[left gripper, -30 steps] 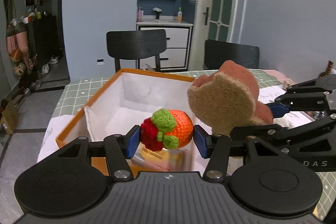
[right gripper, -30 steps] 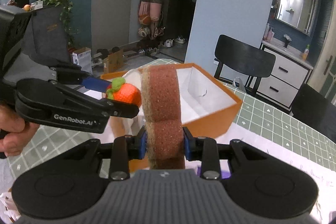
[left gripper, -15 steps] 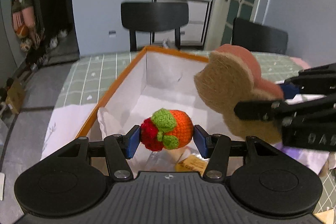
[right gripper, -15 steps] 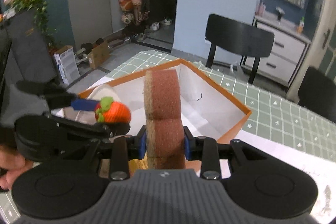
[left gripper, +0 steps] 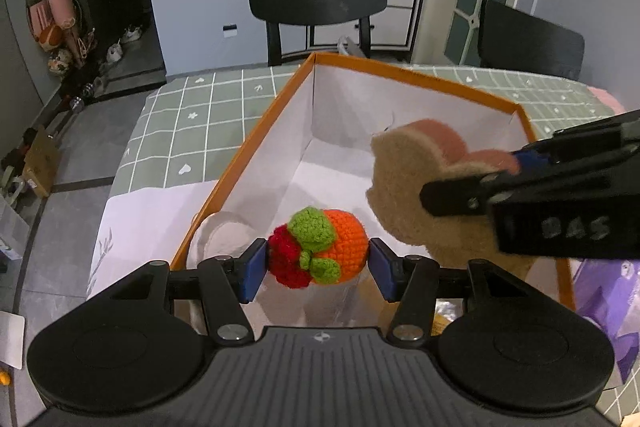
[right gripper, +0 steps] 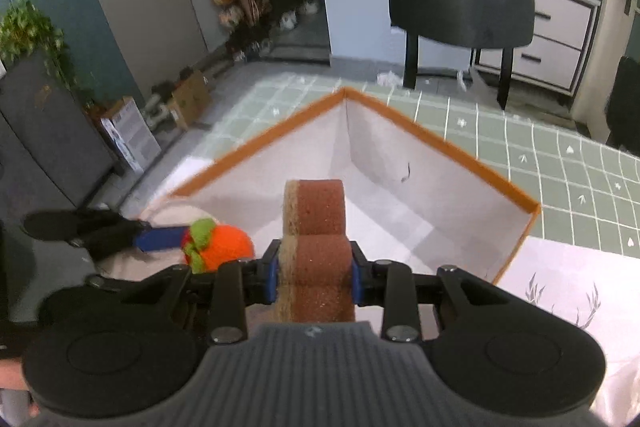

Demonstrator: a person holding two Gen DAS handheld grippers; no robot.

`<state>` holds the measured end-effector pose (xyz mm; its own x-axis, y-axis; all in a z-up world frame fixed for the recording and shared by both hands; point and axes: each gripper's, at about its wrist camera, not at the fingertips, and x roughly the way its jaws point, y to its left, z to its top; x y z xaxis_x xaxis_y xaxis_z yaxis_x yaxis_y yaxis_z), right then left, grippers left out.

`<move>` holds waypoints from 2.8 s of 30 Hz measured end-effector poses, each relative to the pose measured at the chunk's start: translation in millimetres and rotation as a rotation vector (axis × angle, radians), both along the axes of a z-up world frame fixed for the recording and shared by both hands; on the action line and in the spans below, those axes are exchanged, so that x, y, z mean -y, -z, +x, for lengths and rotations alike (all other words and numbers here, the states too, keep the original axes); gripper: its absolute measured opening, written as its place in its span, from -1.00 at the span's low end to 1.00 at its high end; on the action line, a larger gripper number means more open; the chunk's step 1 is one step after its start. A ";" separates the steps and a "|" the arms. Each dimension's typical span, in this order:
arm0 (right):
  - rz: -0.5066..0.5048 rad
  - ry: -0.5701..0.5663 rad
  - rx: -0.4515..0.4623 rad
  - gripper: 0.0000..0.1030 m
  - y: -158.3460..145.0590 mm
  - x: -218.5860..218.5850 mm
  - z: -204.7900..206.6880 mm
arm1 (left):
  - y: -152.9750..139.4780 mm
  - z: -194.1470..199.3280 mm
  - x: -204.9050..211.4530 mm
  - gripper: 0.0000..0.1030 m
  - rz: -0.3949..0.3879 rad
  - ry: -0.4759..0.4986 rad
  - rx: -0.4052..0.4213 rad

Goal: Organize soft objects
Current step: 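Lower the crocheted fruit with the left tool while the right tool lowers the sponge into the box, then open both tools to release the fruit and sponge, then withdraw, then move the left tool to the yellow cloth while the right tool approaches the plastic bundle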

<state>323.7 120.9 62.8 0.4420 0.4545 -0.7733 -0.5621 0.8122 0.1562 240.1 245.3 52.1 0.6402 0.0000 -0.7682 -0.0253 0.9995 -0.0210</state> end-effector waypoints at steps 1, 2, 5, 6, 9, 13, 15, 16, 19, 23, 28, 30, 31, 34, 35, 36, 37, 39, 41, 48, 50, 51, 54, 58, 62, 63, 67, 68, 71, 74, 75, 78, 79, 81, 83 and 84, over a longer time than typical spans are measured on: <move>-0.012 -0.003 -0.005 -0.38 4.8 -3.0 1.5 | 0.0 3.0 2.3 0.20 0.004 0.002 -0.007; -0.022 -0.005 -0.016 -0.38 9.1 -5.3 5.4 | 1.0 5.1 2.7 0.20 0.008 0.003 -0.011; -0.002 -0.007 -0.092 -0.38 21.1 -7.8 12.8 | 3.2 10.5 4.9 0.21 0.023 0.007 -0.027; 0.007 -0.007 -0.117 -0.37 24.0 -7.9 16.2 | 4.2 11.6 5.8 0.21 0.029 0.009 -0.031; -0.022 0.006 -0.140 -0.30 29.0 -11.2 21.7 | 5.4 12.8 8.7 0.25 0.048 0.011 -0.036; -0.140 0.025 0.007 -0.19 21.4 -14.3 14.7 | 5.3 12.2 13.2 0.30 0.090 0.021 -0.034; -0.152 0.042 0.072 -0.18 14.9 -11.2 11.9 | 5.4 11.8 15.1 0.30 0.097 0.026 -0.030; -0.148 0.042 0.090 -0.18 12.7 -8.0 11.9 | 5.5 12.0 15.5 0.30 0.098 0.027 -0.030; -0.134 0.050 0.100 -0.18 8.8 0.1 10.3 | 4.7 12.4 13.9 0.30 0.100 0.023 -0.028; -0.129 0.055 0.098 -0.18 5.5 6.4 7.6 | 0.1 10.5 13.0 0.31 0.091 0.015 -0.019; -0.126 0.031 0.080 -0.19 4.8 10.0 6.7 | -6.3 2.9 15.0 0.31 0.105 0.023 -0.002; -0.129 -0.019 0.027 -0.27 9.5 8.5 5.3 | -9.7 -1.3 14.2 0.32 0.101 0.023 0.008; -0.131 -0.038 0.009 -0.45 12.0 7.8 4.2 | -10.8 -3.0 13.2 0.32 0.097 0.023 0.012; -0.200 -0.096 0.029 -0.61 20.5 0.0 -3.4 | -11.7 -7.0 9.0 0.33 0.086 0.015 0.013; -0.263 -0.107 0.063 -0.70 24.8 -4.6 -5.0 | -11.8 -7.2 7.5 0.33 0.084 0.007 0.008; -0.323 -0.099 0.103 -0.88 28.8 -8.4 -4.1 | -12.2 -8.3 6.3 0.33 0.083 0.001 0.006; -0.378 -0.077 0.151 -0.89 32.6 -11.4 -1.9 | -13.1 -10.2 5.5 0.33 0.085 0.000 0.006; -0.394 -0.037 0.198 -0.88 35.8 -10.9 4.4 | -15.8 -15.0 4.1 0.33 0.094 0.004 0.011; -0.331 0.004 0.199 -0.87 30.8 -4.7 8.0 | -17.5 -18.9 2.0 0.33 0.100 0.008 0.016; -0.285 -0.005 0.200 -0.63 23.6 6.1 -3.3 | -16.9 -19.6 4.0 0.33 0.065 0.002 0.022; -0.260 -0.011 0.180 -0.52 22.1 10.0 -6.6 | -17.3 -21.6 10.2 0.33 0.073 0.015 0.021; -0.249 -0.018 0.174 -0.51 21.5 11.6 -8.5 | -17.9 -22.5 13.4 0.33 0.078 0.021 0.022; -0.224 -0.031 0.164 -0.50 16.7 17.3 -16.7 | -20.3 -28.5 20.8 0.33 0.087 0.038 0.023; -0.191 -0.055 0.171 -0.49 5.8 26.4 -31.7 | -26.3 -43.2 27.8 0.33 0.102 0.050 0.035; -0.124 -0.086 0.176 -0.48 -12.1 41.5 -54.6 | -38.9 -70.9 35.0 0.34 0.101 0.075 0.077; -0.108 -0.100 0.184 -0.46 -17.2 46.0 -63.4 | -41.7 -80.3 36.5 0.35 0.099 0.078 0.092; -0.043 -0.151 0.217 -0.31 -33.1 65.6 -98.6 | -47.8 -117.4 39.7 0.43 0.064 0.093 0.151; -0.025 -0.165 0.219 -0.31 -35.7 72.3 -108.3 | -47.9 -127.2 40.2 0.43 0.054 0.098 0.165; 0.012 -0.202 0.219 -0.30 -38.2 91.7 -137.5 | -45.3 -152.9 42.2 0.47 0.014 0.092 0.199; 0.041 -0.229 0.204 -0.29 -32.2 114.2 -168.9 | -36.3 -173.4 55.0 0.47 -0.012 0.105 0.209; 0.050 -0.234 0.201 -0.29 -28.7 123.0 -180.3 | -32.9 -178.7 60.2 0.47 -0.019 0.113 0.211; 0.080 -0.244 0.200 -0.19 -16.6 149.9 -212.7 | -16.5 -194.7 77.7 0.53 -0.055 0.141 0.214; 0.089 -0.239 0.207 -0.14 -12.3 160.5 -223.0 | -9.3 -197.6 83.9 0.53 -0.071 0.143 0.207; 0.104 -0.215 0.213 -0.14 -3.4 181.0 -239.7 | 9.3 -201.5 100.4 0.52 -0.082 0.157 0.188; 0.108 -0.182 0.229 -0.13 7.4 201.9 -256.0 | 22.6 -206.8 116.8 0.51 -0.076 0.170 0.178; 0.106 -0.165 0.236 -0.13 14.0 211.8 -263.2 | 27.6 -209.4 124.5 0.50 -0.076 0.179 0.183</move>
<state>60.5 -91.0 48.8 0.5171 0.6079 -0.6025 -0.7161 0.6929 0.0845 30.6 120.8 24.5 0.7533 -0.1788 -0.6329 0.1628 0.9831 -0.0839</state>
